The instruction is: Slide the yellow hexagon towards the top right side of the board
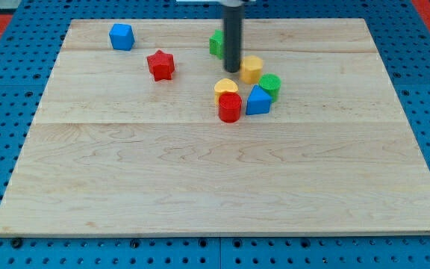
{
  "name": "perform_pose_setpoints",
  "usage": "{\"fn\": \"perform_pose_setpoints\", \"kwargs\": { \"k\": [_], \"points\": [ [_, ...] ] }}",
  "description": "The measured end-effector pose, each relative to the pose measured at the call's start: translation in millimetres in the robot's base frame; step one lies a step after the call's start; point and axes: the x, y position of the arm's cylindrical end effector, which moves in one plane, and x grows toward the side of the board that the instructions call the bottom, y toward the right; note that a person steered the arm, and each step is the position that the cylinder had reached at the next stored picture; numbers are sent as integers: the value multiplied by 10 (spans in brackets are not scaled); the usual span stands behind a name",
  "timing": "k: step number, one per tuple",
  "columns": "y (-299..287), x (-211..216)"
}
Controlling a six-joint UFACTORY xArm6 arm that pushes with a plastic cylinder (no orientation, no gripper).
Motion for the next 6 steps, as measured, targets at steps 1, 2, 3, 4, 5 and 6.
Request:
{"fn": "perform_pose_setpoints", "kwargs": {
  "k": [1, 2, 3, 4, 5, 6],
  "points": [
    [-319, 176],
    [266, 495],
    [452, 394],
    [291, -93],
    [431, -332],
    [788, -363]
  ]
}}
